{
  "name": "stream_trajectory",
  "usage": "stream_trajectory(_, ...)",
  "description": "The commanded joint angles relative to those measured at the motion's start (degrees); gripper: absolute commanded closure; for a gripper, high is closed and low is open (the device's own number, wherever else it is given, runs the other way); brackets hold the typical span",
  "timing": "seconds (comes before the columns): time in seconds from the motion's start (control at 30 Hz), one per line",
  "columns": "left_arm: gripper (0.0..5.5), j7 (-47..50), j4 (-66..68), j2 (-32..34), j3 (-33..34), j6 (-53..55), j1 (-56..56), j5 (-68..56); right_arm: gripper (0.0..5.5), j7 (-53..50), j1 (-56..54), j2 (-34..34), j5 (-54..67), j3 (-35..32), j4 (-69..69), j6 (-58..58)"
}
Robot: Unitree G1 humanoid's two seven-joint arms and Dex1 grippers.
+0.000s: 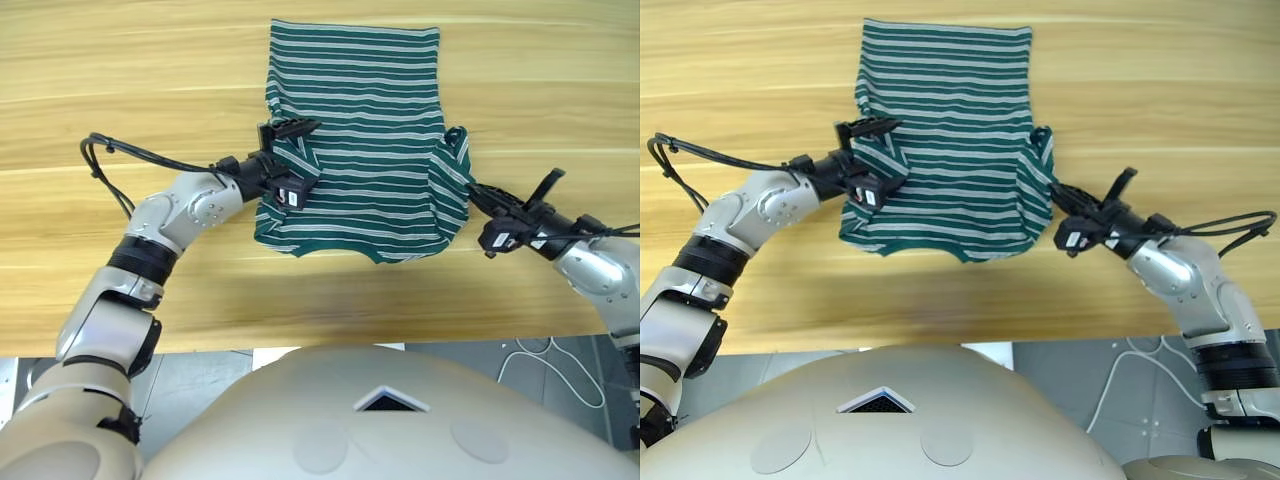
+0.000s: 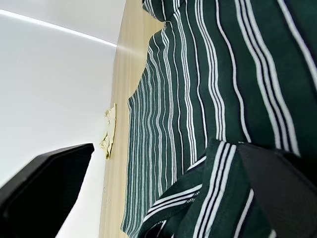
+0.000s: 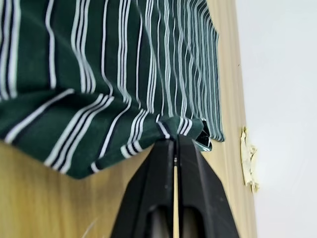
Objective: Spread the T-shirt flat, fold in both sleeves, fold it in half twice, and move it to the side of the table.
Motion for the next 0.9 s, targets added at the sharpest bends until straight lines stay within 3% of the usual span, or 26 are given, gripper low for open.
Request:
stream_trajectory(0.03, 0.10, -0.3, 0.6, 0.1, -0.3, 0.4, 0.4, 0.7, 5.48, 1.7, -2.5, 1.5, -1.1, 1.3, -1.2, 0.3)
stream_trajectory(0.5, 0.10, 0.4, 1.6, -1.1, -0.6, 0.6, -0.3, 0.9, 5.48, 8.1, -19.3, 10.8, -6.1, 12.8, 4.7, 2.5)
stream_trajectory(0.9, 0.10, 0.2, 1.8, -1.9, -0.7, 0.5, -0.8, 0.9, 5.48, 11.2, -22.9, 13.4, -9.6, 19.2, 12.1, 3.3)
